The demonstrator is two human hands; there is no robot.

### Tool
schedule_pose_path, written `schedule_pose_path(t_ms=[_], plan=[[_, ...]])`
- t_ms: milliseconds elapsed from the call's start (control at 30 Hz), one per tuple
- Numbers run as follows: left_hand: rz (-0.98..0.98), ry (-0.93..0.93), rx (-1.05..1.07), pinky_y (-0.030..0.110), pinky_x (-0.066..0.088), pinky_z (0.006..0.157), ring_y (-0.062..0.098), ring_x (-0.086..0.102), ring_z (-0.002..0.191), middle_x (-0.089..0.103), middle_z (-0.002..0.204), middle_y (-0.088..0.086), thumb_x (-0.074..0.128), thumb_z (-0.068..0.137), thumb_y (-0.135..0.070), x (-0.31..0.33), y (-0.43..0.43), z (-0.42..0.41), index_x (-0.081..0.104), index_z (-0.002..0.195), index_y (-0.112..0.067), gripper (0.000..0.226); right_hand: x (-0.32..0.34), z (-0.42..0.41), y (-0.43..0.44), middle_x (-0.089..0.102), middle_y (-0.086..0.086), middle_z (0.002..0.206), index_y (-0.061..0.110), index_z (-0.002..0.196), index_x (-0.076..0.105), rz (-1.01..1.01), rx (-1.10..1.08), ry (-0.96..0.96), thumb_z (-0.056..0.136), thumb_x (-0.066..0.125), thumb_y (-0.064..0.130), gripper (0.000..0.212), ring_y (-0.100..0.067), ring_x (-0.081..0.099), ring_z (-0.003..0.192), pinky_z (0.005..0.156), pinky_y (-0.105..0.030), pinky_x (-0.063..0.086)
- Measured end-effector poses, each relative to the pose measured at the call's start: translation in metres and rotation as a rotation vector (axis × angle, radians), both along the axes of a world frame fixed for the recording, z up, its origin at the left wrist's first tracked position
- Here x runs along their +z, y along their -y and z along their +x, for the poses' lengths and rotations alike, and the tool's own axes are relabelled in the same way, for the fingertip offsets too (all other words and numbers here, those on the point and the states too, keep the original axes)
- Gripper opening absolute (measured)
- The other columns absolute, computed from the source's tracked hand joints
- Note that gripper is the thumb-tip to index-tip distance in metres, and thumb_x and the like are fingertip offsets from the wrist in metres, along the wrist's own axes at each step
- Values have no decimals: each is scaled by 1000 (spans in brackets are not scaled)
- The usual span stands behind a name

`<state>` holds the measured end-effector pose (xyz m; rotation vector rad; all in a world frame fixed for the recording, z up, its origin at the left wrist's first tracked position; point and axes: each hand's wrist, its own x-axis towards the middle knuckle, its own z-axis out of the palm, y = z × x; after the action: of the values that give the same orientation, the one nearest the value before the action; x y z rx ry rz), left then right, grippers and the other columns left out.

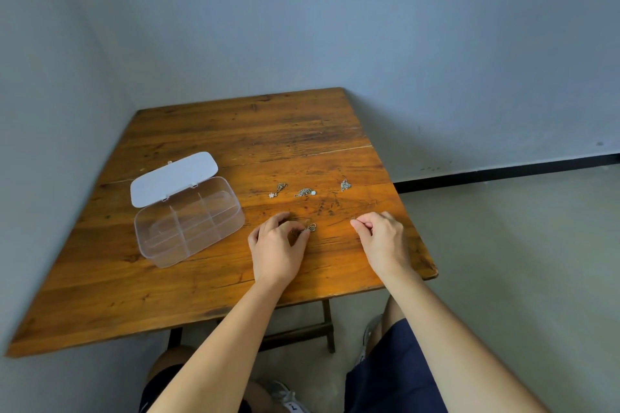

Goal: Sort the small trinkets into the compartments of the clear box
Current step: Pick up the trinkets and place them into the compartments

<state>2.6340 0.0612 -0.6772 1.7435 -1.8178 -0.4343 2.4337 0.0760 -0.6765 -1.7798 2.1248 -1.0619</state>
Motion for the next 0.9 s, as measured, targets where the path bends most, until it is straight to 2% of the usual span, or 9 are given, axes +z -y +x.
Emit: schedule_pose_path(t_ms=[67,133,200,267,400,567,700,900], plan=[[-1,-35,0,37,23,110,16,49,128,61,132,-5,65,91,-38,1,-1,1,74,103,-27,18,1,0,0,65,-8,90,8,95,75,30,28,-1,90,70,22,16,-23,62,81,69,-33,54],[-6,-97,-5,39,33,110,16,55,122,68,120,-5,66,92,-33,3,-3,4,73,102,-24,15,2,0,0,64,-8,93,7,98,73,44,59,-8,91,69,22,17,-23,61,85,71,-33,53],[3,-214,2,36,49,96,15,63,105,71,104,-7,65,93,-30,9,-6,12,71,102,-22,13,4,3,2,64,-8,96,6,100,72,58,94,-6,92,67,23,19,-22,61,88,72,-30,51],[21,-352,32,27,54,82,11,65,92,70,95,-8,65,93,-27,20,-10,22,68,101,-22,9,6,11,4,64,-7,99,7,103,72,64,136,7,93,66,25,21,-20,60,90,72,-26,49],[-25,-491,71,30,58,78,12,67,84,71,88,-5,66,93,-21,42,-8,50,66,97,-20,4,15,37,19,66,-6,100,8,103,71,32,214,15,92,66,27,22,-17,60,90,71,-21,45],[-140,-462,164,25,56,72,13,67,86,70,92,-4,67,91,-17,75,-3,106,64,97,-20,7,47,95,50,65,-3,105,13,107,70,-33,347,49,95,61,34,25,-16,59,95,74,-26,50],[-160,-407,231,21,53,70,14,69,83,72,91,0,68,91,-17,83,3,147,64,98,-18,8,79,141,71,65,-2,101,13,102,70,-107,423,114,96,62,30,21,-13,57,92,68,-12,39],[-105,-364,279,17,50,66,13,67,83,71,88,-1,67,92,-16,71,5,171,65,98,-18,7,97,191,85,68,-2,97,11,99,72,-151,502,165,94,64,29,20,-12,57,87,64,-8,35]])
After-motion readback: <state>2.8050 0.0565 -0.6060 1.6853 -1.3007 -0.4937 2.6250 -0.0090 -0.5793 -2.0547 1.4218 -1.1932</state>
